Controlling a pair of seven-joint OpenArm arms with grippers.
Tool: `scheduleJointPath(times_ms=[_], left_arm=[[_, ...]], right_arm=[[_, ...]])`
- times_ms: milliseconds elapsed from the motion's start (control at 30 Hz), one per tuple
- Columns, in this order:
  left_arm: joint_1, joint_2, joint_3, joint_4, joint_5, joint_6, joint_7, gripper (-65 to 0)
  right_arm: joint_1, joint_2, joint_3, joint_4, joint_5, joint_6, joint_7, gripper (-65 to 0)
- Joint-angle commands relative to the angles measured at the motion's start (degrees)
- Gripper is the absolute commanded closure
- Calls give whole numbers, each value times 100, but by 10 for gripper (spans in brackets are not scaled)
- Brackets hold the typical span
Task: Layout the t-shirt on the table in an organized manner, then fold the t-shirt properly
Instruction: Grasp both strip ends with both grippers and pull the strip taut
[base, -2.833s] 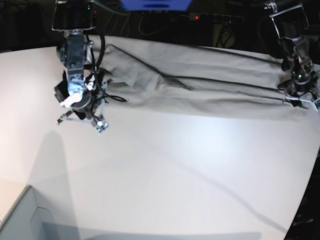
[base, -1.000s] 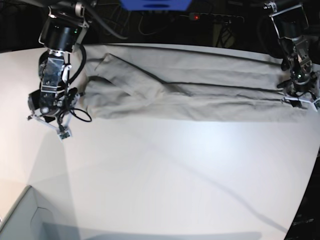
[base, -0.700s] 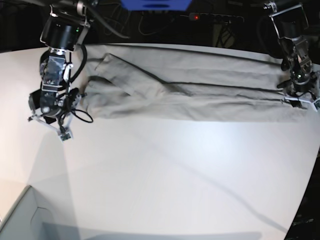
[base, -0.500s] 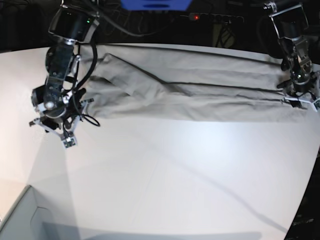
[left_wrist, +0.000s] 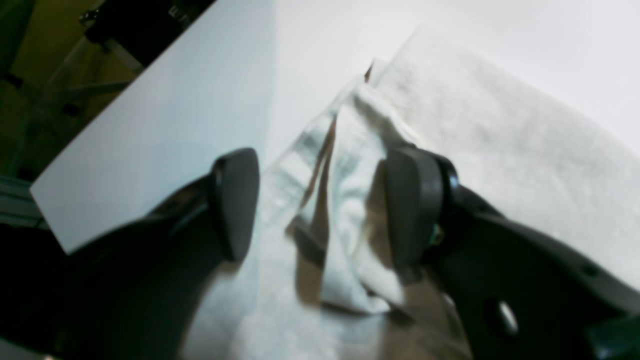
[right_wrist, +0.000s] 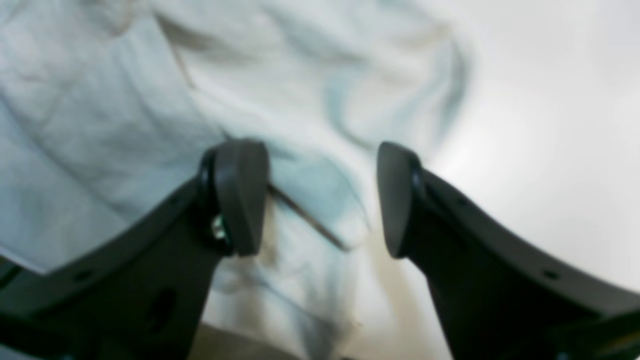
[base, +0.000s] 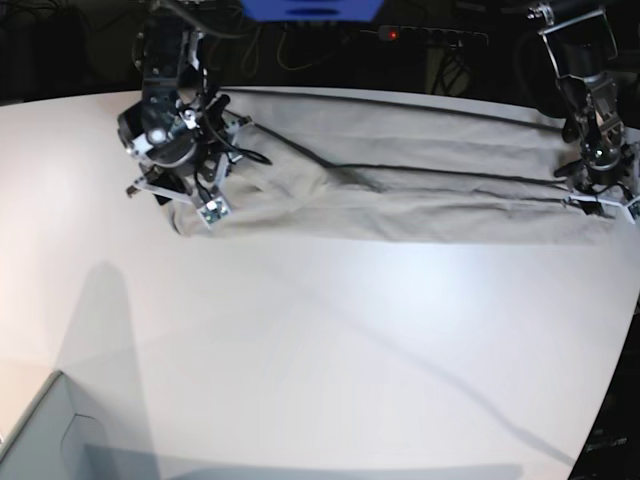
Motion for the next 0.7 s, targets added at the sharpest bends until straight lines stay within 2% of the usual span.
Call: scheduleJointPath(times_ms=[0,267,367,533,667], left_arm=[[44,8,21,-29,42,-9,506,-390],[35,25,21,15,25,-9,533,-391],[26,227,21,33,25,-9,533,-391],[52,614,21,420,69,-9,542,-390],[79,649,30,499,69,-9,550,-390]], right_arm=[[85,71,133,-81,21,-39,47,-359],[428,335,1047,-1320,30,-39,953,-359],[499,476,1232,-1610,30,-39,1067,-359],[534,528,1363,-1637,30,-39,1137,-359],[551,537,1363,-1646,30,-39,1137,-359]])
